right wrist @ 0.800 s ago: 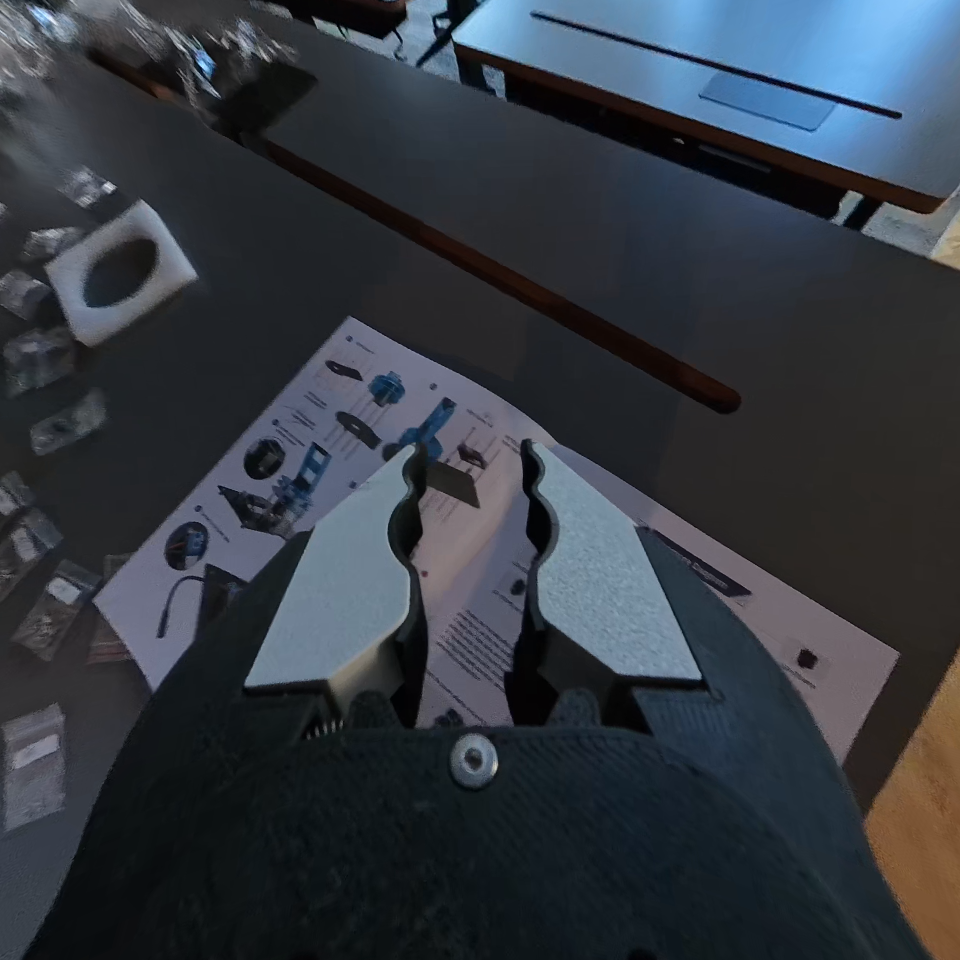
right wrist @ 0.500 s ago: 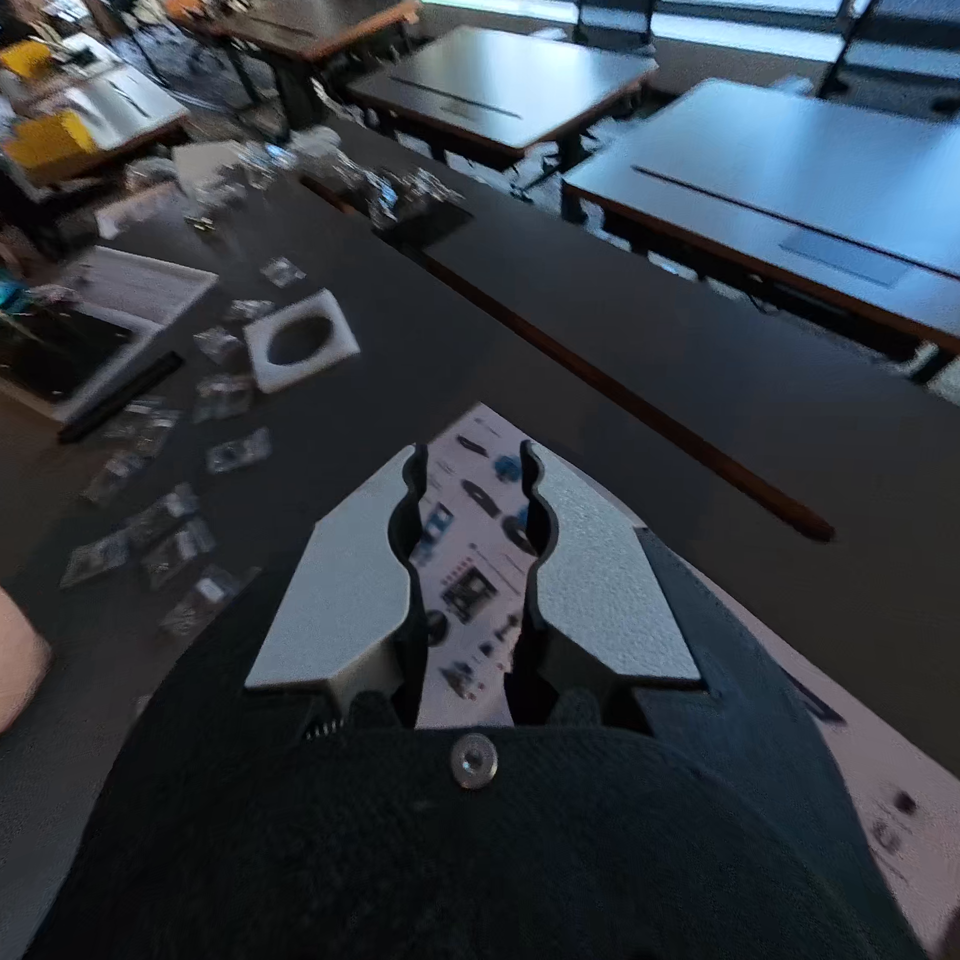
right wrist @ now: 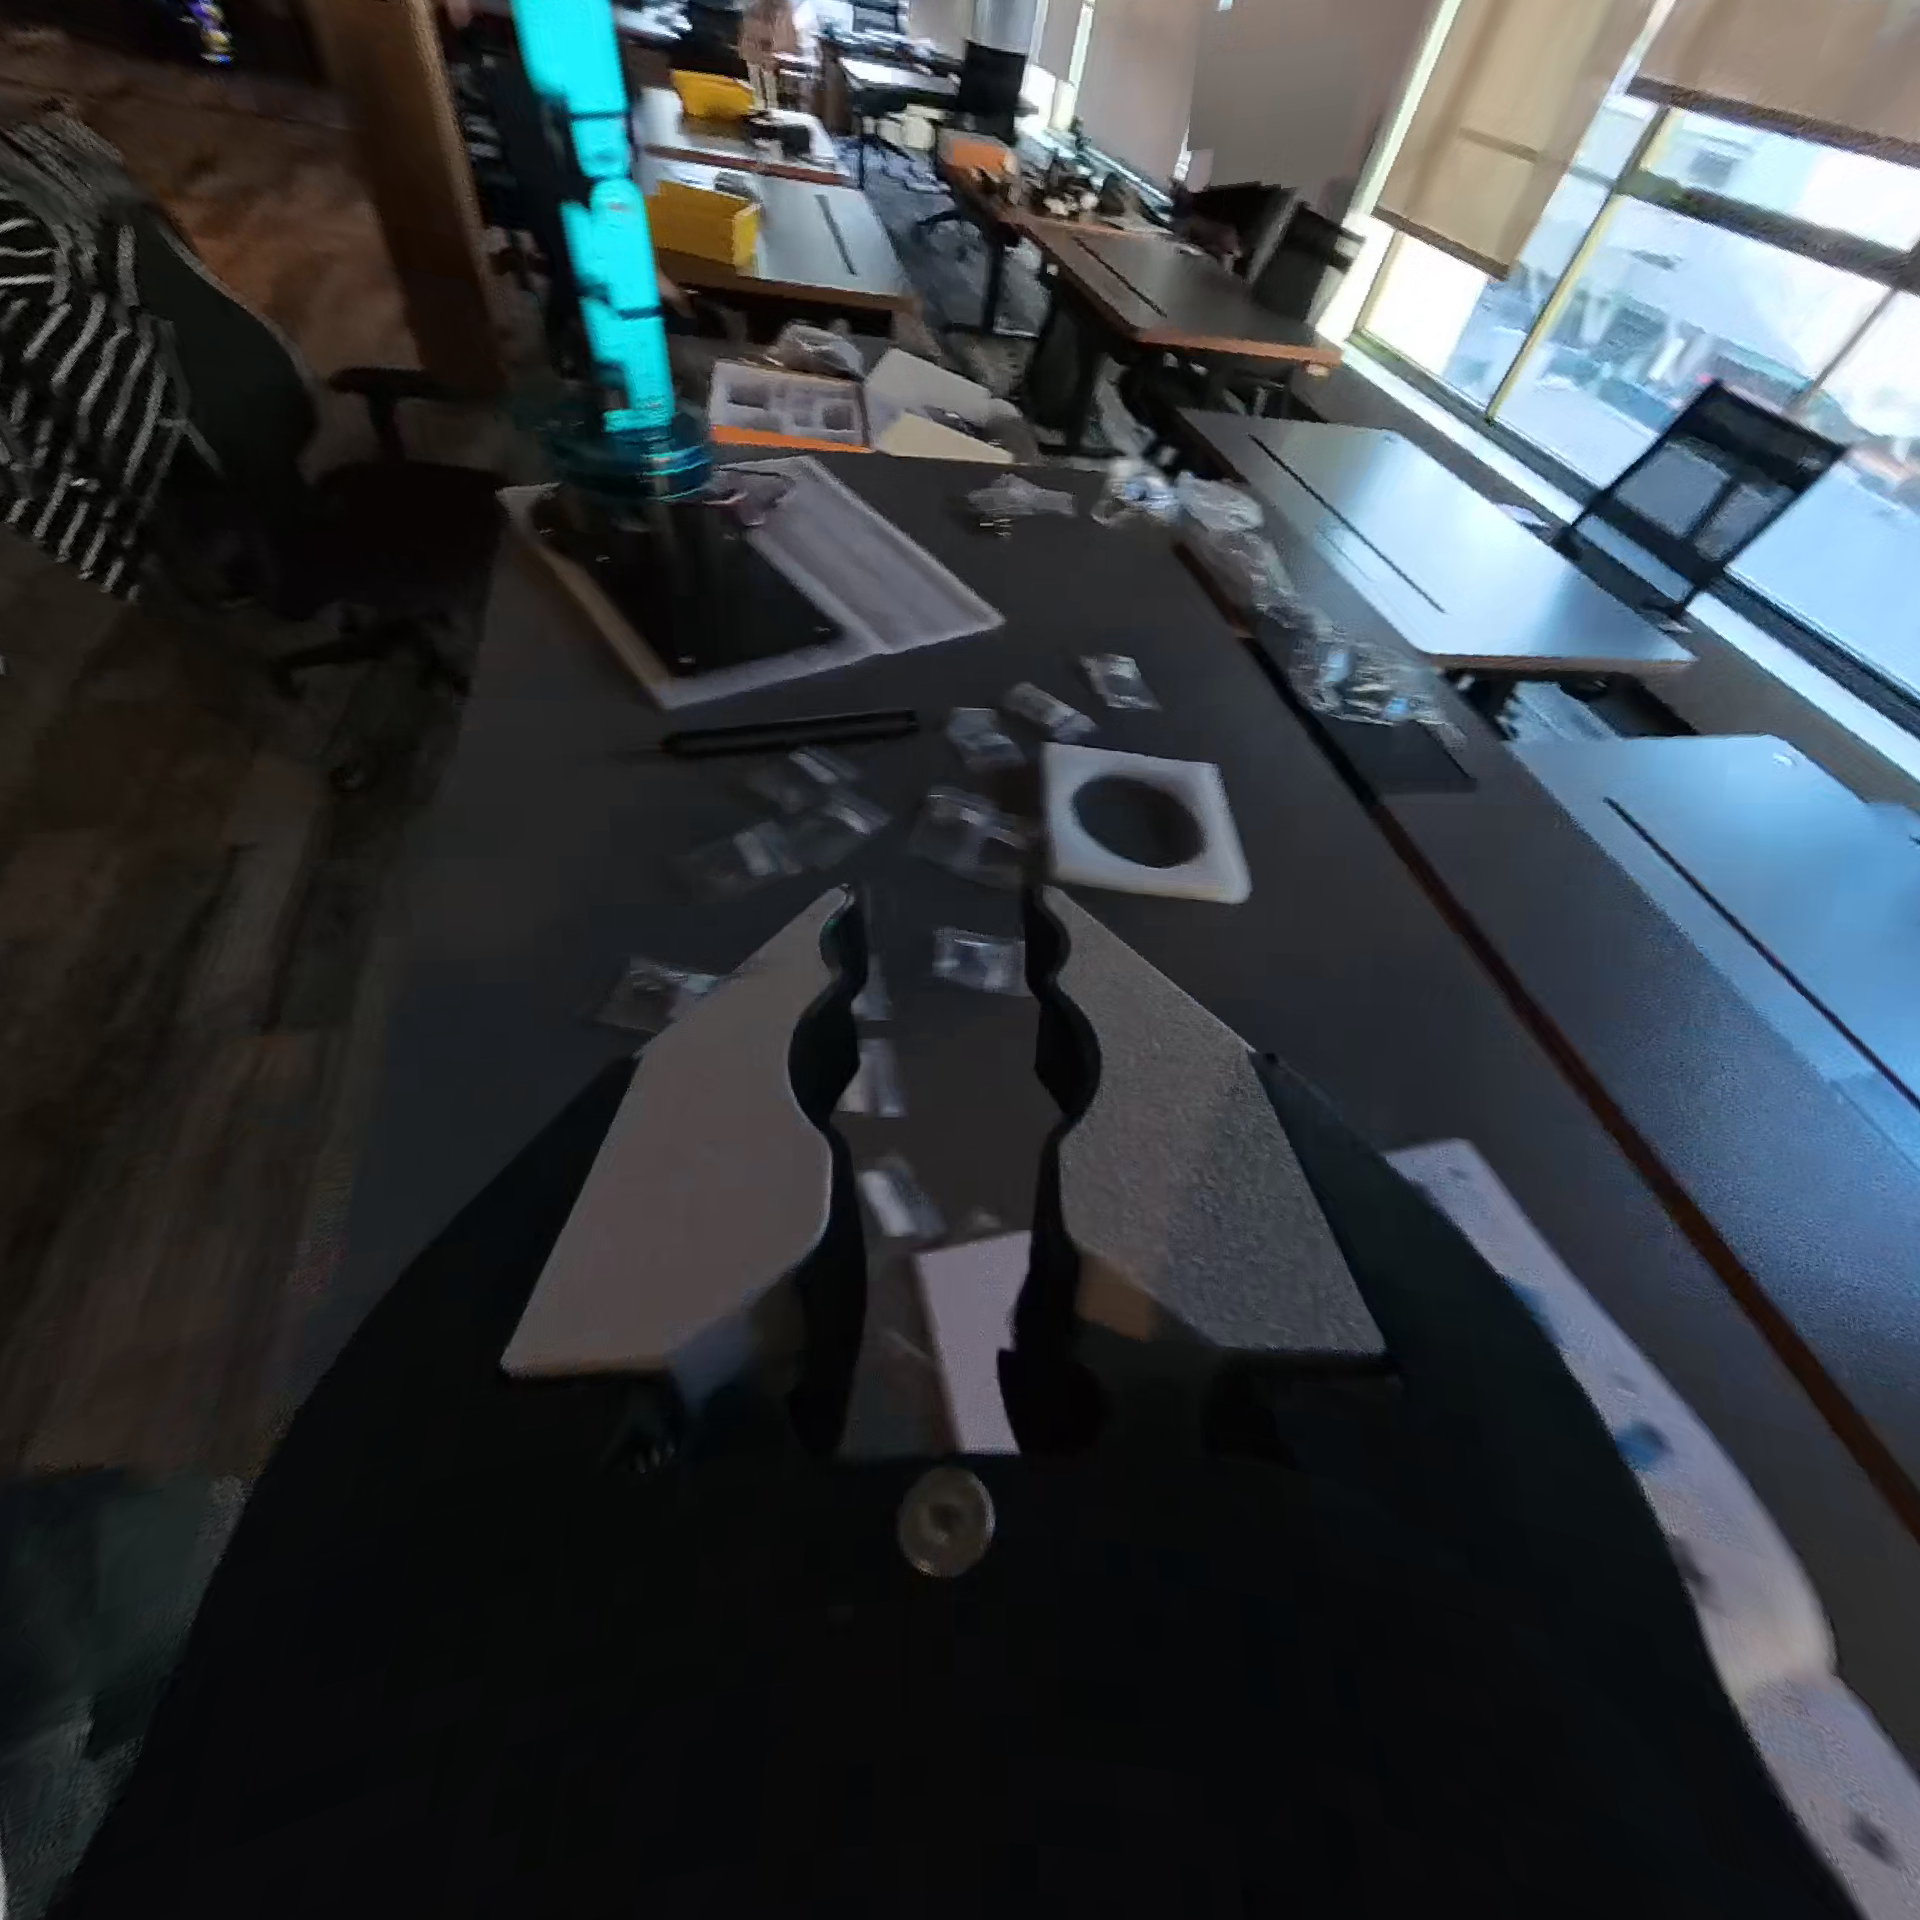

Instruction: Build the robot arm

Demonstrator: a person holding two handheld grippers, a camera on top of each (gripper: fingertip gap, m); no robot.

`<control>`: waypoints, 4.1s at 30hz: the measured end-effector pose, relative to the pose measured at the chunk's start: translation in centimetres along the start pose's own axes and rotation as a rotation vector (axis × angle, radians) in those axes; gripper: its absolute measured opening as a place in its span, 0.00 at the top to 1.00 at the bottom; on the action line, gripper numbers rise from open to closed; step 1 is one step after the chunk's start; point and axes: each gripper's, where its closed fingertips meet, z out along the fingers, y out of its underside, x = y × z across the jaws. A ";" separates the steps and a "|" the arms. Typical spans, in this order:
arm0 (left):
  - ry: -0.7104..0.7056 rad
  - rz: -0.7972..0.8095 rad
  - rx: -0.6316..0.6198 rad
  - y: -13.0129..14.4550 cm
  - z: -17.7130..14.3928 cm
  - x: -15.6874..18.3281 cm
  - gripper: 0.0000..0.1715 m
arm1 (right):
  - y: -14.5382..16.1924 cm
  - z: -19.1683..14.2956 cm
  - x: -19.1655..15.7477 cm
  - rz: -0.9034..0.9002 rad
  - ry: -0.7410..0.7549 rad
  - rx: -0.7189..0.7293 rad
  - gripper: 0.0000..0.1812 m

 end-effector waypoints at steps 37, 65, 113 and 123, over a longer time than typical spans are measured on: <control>0.166 0.054 -0.002 5.5 -21.9 -43.6 0.79 | 2.2 2.9 -19.4 0.360 0.996 0.210 0.80; -0.027 -0.062 0.010 0.1 -2.6 -31.0 0.86 | 14.7 -14.4 -6.2 0.142 0.936 0.041 0.84; -0.356 -0.043 -0.085 -6.1 4.0 -16.5 0.98 | 15.4 -3.5 0.8 0.306 0.123 0.229 0.94; -0.697 0.096 -0.158 -11.4 -4.2 -32.9 1.00 | 15.4 -3.3 0.2 0.305 0.078 0.221 0.95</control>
